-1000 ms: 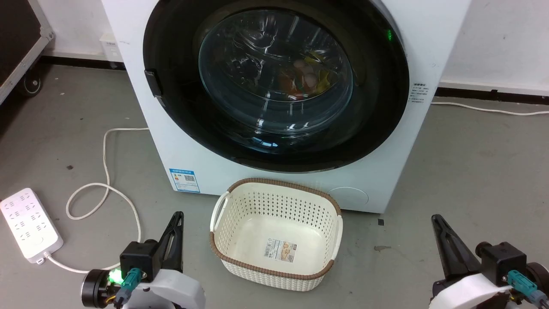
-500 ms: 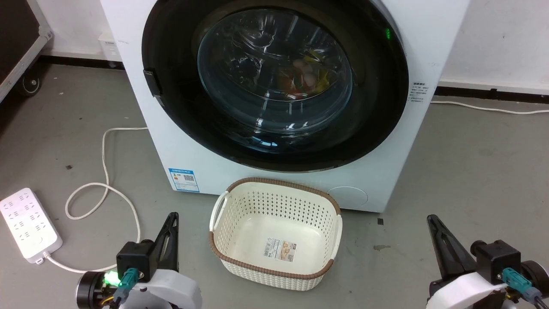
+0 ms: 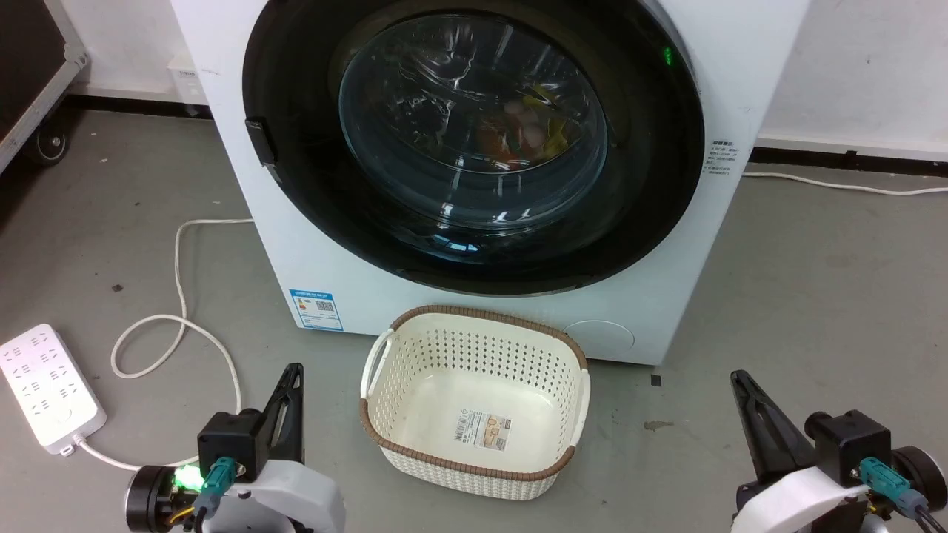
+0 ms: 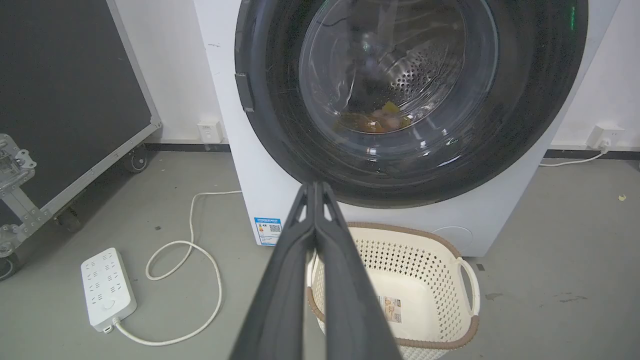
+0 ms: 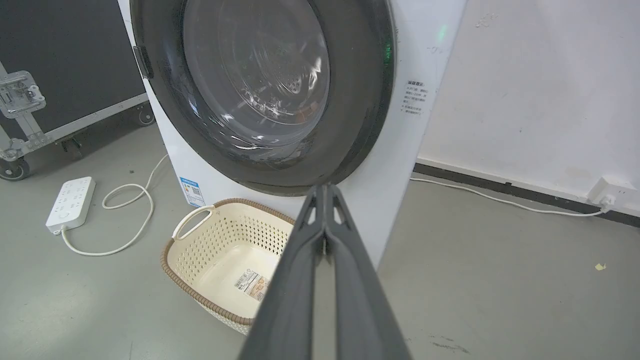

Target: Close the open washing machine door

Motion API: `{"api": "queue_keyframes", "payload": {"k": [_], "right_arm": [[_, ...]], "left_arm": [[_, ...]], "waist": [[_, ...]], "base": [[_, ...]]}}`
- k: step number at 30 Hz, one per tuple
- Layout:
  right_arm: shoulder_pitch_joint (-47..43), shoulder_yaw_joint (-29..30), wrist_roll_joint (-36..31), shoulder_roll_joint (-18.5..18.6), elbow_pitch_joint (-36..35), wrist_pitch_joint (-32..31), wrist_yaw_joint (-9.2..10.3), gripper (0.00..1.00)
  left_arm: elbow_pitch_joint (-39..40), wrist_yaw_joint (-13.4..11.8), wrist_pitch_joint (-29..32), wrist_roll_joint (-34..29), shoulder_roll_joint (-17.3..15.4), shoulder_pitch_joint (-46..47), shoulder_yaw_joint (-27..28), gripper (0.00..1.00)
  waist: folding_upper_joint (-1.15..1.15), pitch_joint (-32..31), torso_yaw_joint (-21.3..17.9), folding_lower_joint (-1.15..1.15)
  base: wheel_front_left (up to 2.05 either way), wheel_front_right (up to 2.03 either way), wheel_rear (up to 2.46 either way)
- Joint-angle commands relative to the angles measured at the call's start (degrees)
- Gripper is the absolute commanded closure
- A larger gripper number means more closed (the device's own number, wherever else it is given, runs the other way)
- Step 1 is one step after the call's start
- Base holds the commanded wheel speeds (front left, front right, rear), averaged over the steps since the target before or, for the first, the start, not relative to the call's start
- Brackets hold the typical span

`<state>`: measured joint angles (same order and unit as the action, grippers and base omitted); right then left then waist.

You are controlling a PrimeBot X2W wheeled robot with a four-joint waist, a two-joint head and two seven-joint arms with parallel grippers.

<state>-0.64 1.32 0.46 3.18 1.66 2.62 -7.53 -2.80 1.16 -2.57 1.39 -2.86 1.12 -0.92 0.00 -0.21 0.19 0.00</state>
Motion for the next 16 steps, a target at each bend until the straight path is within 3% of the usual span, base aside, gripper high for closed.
{"api": "queue_keyframes", "payload": {"k": [1, 16], "right_arm": [[0.5, -0.2, -0.3, -0.3, -0.5, -0.3, 0.04, 1.0], [0.6, -1.1, -0.4, -0.3, -1.4, -2.1, 0.04, 1.0]], "left_arm": [[0.6, -0.3, 0.3, -0.6, 0.0, -0.7, 0.2, 1.0], [2.3, -1.0, 2.0, -1.2, 0.0, -1.0, 0.8, 1.0]], "waist": [[0.0, 0.0, 0.0, 0.0], [0.0, 0.2, -0.1, 0.0]], "base": [[0.0, 0.0, 0.0], [0.0, 0.0, 0.0]]}}
